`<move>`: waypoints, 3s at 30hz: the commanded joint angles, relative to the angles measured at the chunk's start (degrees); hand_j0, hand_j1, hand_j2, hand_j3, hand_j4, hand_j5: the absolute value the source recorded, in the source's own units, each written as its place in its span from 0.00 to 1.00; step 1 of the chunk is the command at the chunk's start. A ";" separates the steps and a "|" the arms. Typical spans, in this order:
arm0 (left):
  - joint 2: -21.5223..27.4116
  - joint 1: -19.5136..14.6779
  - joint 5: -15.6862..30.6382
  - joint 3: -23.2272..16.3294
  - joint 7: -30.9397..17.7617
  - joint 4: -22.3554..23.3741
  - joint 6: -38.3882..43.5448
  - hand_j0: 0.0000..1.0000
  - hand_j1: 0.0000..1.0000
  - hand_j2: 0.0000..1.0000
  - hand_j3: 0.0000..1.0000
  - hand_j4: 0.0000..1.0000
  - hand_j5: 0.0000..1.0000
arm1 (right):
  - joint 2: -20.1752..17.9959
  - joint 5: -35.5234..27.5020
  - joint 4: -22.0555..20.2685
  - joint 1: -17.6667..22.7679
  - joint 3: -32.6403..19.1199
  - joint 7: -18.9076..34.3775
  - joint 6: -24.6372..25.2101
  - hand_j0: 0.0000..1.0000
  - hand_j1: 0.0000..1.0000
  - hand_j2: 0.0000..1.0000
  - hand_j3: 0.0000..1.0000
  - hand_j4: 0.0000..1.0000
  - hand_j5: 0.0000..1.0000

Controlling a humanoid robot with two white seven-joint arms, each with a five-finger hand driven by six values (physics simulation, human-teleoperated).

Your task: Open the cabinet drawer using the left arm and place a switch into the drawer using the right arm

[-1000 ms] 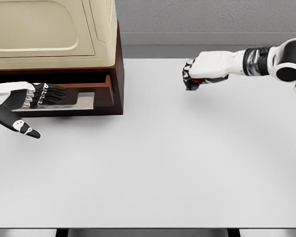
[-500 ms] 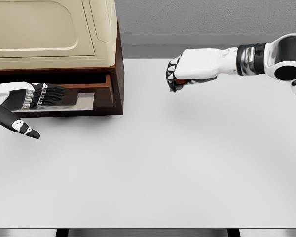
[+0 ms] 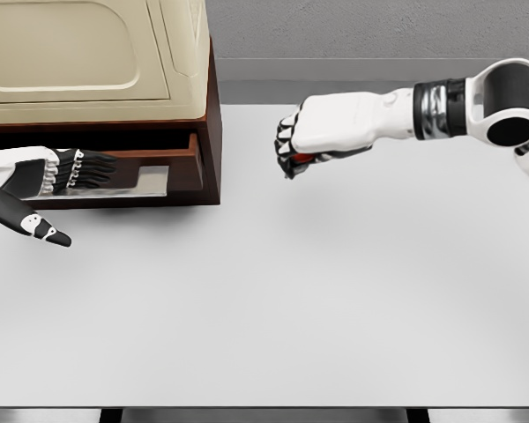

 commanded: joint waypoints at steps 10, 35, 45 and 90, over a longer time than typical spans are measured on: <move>-0.26 0.13 -10.06 -5.93 -0.27 -0.01 1.59 1.00 1.00 1.00 1.00 1.00 1.00 | 2.99 -2.92 0.39 -1.23 0.44 -0.04 0.18 0.44 0.44 0.44 0.44 0.44 0.44; -1.84 2.59 -11.30 -5.49 -0.27 -0.10 1.06 1.00 1.00 1.00 1.00 1.00 1.00 | 8.88 -4.24 3.29 -4.39 0.44 -0.04 4.33 0.44 0.44 0.44 0.44 0.44 0.44; -0.70 4.26 -5.84 -4.88 -0.27 -0.10 0.71 1.00 1.00 1.00 1.00 1.00 1.00 | 9.50 -4.07 2.32 -5.36 1.85 -0.04 3.89 0.44 0.44 0.44 0.44 0.44 0.44; 1.32 9.19 -6.37 -5.40 -0.27 -0.10 0.97 1.00 1.00 1.00 1.00 1.00 1.00 | 18.11 -4.77 1.97 -11.69 3.87 -0.04 9.69 0.44 0.44 0.44 0.44 0.44 0.44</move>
